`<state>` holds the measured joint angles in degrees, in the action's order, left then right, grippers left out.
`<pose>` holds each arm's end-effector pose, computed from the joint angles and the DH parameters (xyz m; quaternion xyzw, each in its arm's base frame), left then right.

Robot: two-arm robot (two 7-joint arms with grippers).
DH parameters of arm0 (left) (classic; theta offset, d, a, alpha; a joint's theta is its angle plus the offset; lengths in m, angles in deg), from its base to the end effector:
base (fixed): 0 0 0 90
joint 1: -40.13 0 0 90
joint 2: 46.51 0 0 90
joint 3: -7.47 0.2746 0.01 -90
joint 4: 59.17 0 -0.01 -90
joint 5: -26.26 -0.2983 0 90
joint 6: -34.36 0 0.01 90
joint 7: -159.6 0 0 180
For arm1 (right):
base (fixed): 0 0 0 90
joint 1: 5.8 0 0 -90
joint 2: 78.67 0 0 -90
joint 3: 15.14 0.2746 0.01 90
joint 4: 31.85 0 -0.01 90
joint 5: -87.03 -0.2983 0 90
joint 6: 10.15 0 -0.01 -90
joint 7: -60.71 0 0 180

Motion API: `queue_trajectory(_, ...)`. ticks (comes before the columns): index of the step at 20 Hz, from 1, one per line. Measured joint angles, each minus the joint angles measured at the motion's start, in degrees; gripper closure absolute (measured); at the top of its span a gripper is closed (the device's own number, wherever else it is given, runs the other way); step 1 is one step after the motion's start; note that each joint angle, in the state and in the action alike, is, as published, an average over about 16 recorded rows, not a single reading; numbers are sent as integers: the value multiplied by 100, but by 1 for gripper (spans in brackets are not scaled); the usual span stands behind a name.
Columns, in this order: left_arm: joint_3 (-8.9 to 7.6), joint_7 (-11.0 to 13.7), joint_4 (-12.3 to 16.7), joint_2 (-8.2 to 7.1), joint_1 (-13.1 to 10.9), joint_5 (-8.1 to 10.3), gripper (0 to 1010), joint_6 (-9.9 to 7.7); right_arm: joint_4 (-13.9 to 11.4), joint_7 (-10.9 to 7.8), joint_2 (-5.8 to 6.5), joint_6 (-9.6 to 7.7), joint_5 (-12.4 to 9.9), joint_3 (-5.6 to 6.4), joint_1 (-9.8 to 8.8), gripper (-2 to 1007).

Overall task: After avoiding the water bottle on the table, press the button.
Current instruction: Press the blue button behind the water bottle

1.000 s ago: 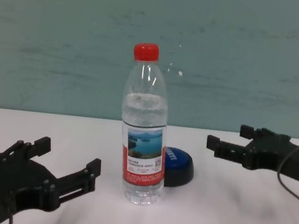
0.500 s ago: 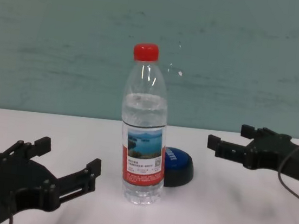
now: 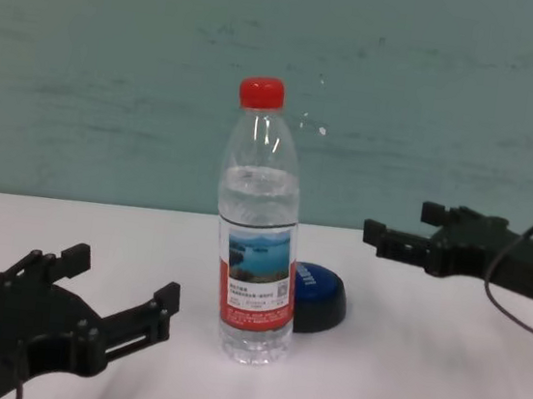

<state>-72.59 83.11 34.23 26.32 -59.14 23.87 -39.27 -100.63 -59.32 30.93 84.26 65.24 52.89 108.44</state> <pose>0.2657 0.0253 -0.3149 0.0631 -0.1502 0.5082 0.8457 0.4165 -0.0291 -0.2607 -0.0254 -0.0272 -0.4041 0.9140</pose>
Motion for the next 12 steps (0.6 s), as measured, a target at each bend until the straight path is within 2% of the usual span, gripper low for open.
queue_trajectory(12,0,0,0,0,0,0,10,0,889,-229,-251,137,81,-163,637,1)
